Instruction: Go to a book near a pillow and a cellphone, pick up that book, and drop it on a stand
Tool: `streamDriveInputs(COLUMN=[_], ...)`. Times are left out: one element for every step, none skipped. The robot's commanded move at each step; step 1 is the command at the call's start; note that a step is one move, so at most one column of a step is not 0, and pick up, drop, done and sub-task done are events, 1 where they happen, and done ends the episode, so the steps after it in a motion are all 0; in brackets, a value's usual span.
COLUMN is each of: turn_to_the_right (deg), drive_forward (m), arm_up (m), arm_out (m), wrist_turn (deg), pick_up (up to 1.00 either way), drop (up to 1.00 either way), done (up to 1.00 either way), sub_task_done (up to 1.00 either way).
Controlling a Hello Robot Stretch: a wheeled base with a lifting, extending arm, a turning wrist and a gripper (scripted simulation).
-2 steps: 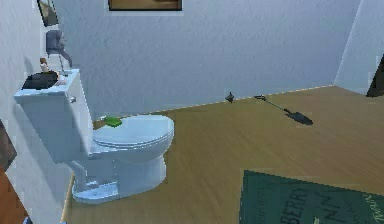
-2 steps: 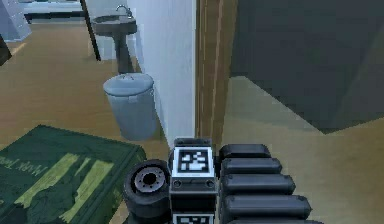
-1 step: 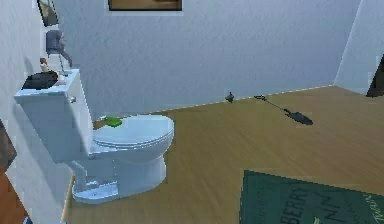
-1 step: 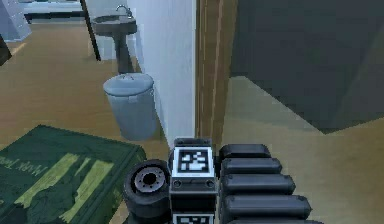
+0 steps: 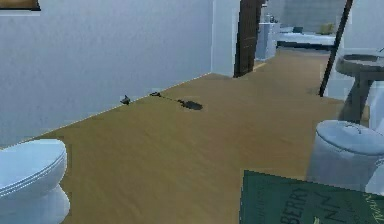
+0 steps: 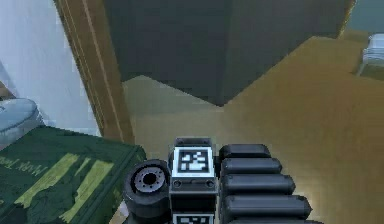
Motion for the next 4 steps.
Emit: streamDriveInputs(turn_to_the_right=[0.0, 18.0, 0.0, 33.0], drive_forward=[0.5, 0.0, 1.0, 0.0], arm_up=[0.0, 0.0, 0.0, 0.0], arm_out=[0.0, 0.0, 0.0, 0.0], wrist_turn=[0.0, 0.0, 0.0, 0.0], pick_up=[0.0, 0.0, 0.0, 0.0], drop=[0.0, 0.0, 0.0, 0.0], done=[0.0, 0.0, 0.0, 0.0], sub_task_done=[0.0, 0.0, 0.0, 0.0])
